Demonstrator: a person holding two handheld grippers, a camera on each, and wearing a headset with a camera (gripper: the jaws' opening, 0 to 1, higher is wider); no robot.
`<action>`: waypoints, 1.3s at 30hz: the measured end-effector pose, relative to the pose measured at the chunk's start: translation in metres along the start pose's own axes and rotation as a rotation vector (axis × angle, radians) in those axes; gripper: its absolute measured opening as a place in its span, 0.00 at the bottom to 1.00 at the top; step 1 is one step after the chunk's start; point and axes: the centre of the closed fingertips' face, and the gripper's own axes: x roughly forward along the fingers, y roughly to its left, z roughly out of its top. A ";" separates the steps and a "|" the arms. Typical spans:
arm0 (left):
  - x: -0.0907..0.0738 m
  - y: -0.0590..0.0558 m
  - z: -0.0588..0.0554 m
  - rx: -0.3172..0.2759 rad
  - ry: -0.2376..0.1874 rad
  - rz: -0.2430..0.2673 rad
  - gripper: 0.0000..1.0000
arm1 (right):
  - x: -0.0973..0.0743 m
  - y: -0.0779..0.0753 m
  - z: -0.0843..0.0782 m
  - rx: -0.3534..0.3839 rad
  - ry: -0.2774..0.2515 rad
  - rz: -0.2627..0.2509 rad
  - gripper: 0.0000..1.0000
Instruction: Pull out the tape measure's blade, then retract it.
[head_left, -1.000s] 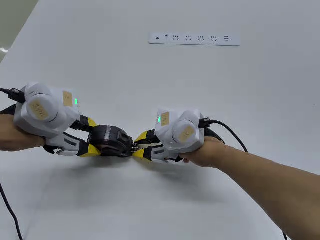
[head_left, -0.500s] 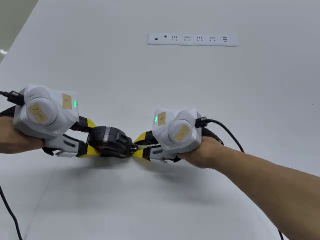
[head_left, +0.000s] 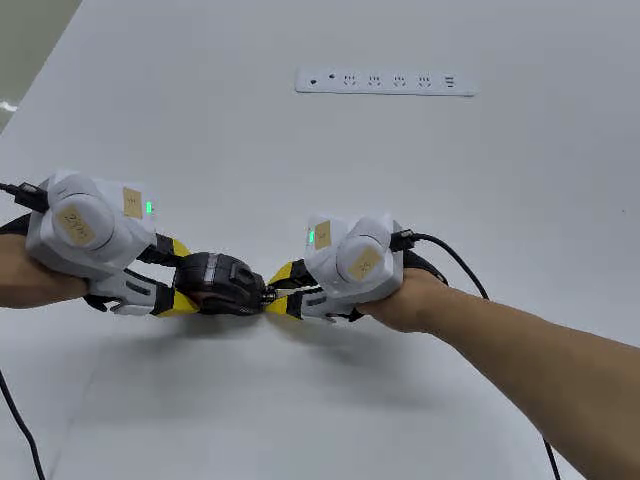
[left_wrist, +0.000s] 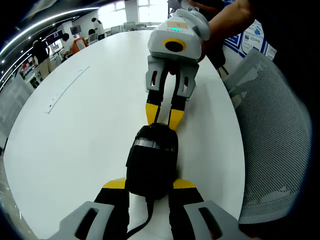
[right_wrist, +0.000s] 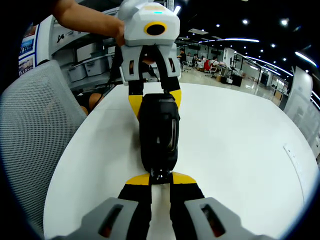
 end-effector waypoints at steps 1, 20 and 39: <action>0.000 0.000 0.000 -0.002 -0.001 0.001 0.27 | -0.001 0.000 -0.001 -0.002 0.001 0.000 0.10; 0.000 -0.001 0.000 -0.013 0.001 0.002 0.27 | -0.014 -0.001 -0.009 -0.031 0.011 0.008 0.11; -0.001 -0.002 -0.001 -0.014 0.003 -0.001 0.27 | -0.028 0.000 -0.018 -0.044 0.017 0.015 0.11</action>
